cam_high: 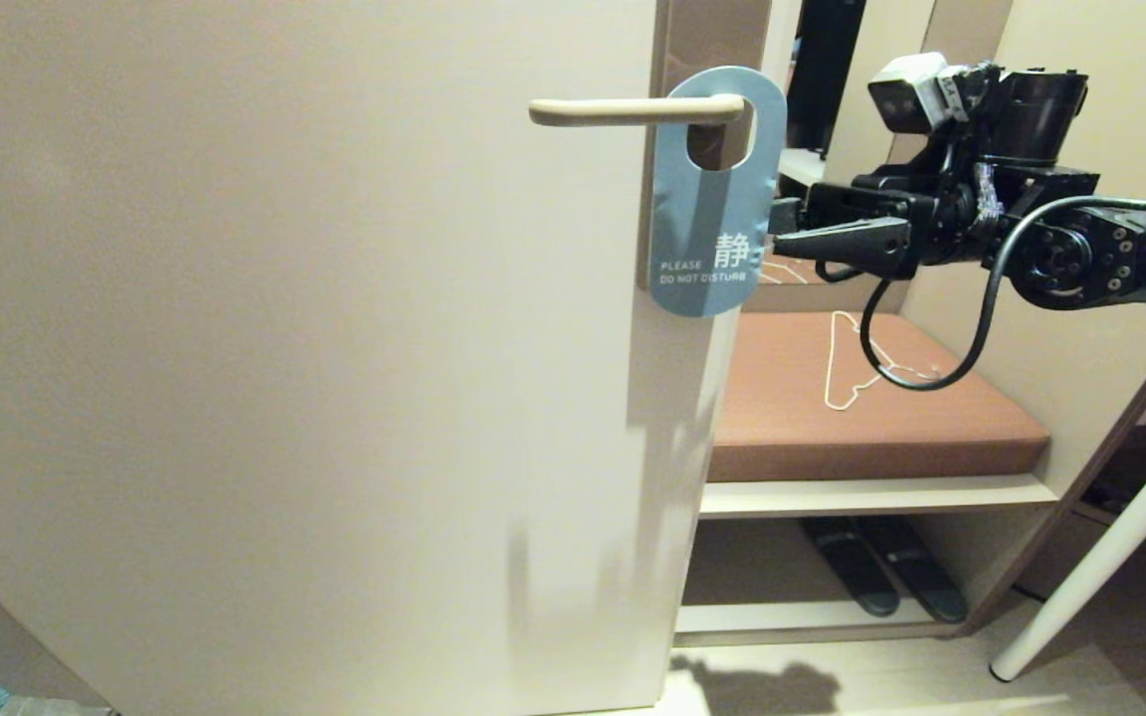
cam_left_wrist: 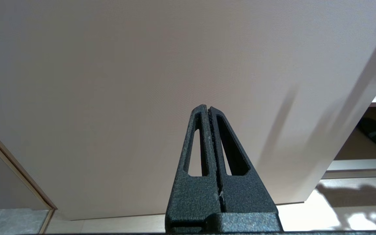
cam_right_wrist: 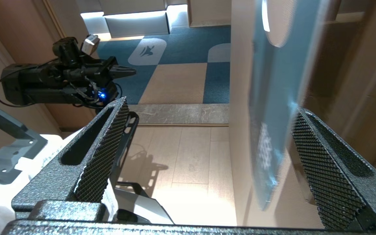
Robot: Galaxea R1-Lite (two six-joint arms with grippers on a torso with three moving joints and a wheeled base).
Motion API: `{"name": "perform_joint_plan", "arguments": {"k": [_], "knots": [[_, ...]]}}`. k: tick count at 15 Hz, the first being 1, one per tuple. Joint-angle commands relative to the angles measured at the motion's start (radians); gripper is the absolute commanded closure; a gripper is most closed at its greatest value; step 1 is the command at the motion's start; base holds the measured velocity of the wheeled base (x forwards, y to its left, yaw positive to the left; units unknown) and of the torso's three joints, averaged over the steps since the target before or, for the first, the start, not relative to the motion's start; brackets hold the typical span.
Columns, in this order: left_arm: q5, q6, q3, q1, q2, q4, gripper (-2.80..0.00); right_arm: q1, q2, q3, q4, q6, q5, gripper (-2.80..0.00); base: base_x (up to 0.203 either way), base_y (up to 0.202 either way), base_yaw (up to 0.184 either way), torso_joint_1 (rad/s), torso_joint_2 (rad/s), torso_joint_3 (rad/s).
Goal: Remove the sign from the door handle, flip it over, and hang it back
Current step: Take down the sign
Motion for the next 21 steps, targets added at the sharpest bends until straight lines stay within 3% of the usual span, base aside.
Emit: {"name": "perform_joint_plan", "arguments": {"k": [1, 21], "knots": [[0.001, 0.000, 0.000, 0.000, 0.001, -0.001, 0.00, 0.002, 0.026, -0.017, -0.002, 0.001, 0.008, -2.80, 0.000, 0.000, 0.000, 0.000, 0.00, 0.000], [0.001, 0.000, 0.000, 0.000, 0.001, -0.001, 0.00, 0.040, 0.086, -0.153, -0.001, 0.111, -0.012, -2.80, 0.000, 0.000, 0.000, 0.000, 0.00, 0.000]]}}
